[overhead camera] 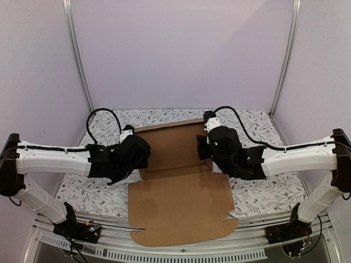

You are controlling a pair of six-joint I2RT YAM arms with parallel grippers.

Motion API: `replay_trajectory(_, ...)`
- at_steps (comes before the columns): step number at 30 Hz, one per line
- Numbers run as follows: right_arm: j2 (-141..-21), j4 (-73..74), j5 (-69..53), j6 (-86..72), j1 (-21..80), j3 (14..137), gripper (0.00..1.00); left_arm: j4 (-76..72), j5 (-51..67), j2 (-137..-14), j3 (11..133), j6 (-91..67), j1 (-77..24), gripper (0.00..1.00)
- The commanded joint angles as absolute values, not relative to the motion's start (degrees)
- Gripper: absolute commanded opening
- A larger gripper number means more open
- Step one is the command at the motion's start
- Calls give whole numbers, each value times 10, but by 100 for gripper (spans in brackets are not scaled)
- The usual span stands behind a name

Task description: Fold the paper box

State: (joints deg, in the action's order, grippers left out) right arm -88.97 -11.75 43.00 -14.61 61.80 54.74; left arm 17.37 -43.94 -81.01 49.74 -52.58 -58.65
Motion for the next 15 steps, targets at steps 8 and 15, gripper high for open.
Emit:
replay_trajectory(8, -911, -155, 425, -72, 588, 594, 27, 159, -431, -799, 507, -531, -583, 0)
replay_trajectory(15, -930, -171, 420, -52, 588, 604, 0, 158, -430, -799, 506, -532, -583, 0)
